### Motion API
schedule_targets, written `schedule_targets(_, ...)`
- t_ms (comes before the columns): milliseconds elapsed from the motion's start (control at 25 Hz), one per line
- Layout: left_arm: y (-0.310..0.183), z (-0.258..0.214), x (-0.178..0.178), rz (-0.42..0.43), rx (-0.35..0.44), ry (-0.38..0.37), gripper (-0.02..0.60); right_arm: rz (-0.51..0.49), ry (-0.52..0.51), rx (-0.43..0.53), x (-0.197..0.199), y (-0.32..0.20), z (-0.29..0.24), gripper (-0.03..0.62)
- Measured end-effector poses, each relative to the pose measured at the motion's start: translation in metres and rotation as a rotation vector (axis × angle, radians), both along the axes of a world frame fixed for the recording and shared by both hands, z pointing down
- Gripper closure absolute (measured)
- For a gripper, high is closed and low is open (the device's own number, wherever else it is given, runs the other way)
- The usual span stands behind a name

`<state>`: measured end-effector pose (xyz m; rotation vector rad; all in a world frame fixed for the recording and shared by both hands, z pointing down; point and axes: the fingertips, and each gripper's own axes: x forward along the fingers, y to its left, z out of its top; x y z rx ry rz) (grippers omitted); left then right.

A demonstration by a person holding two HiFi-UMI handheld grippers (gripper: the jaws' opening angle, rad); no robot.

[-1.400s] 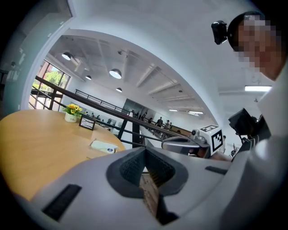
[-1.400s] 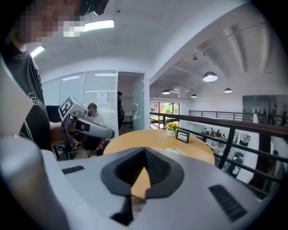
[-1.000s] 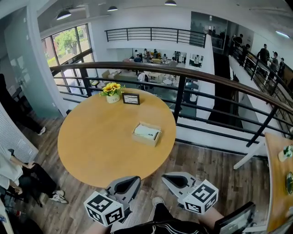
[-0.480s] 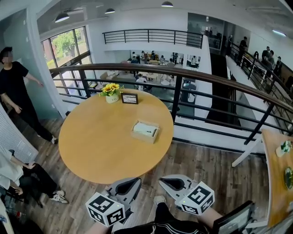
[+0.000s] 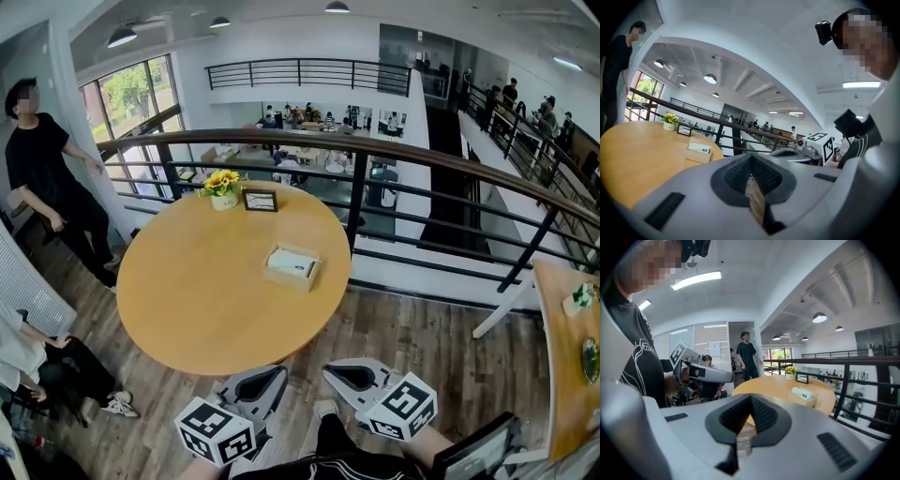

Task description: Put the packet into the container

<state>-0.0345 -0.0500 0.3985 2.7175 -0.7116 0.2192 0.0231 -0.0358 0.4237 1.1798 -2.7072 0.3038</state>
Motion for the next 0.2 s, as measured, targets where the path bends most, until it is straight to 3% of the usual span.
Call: schedule_targets(200,0.0014,0.0031,0.0043,0.002,-0.009,-0.002,0.575,0.004,-0.002,-0.003,0.0043,0.0014,0.0017,0.589)
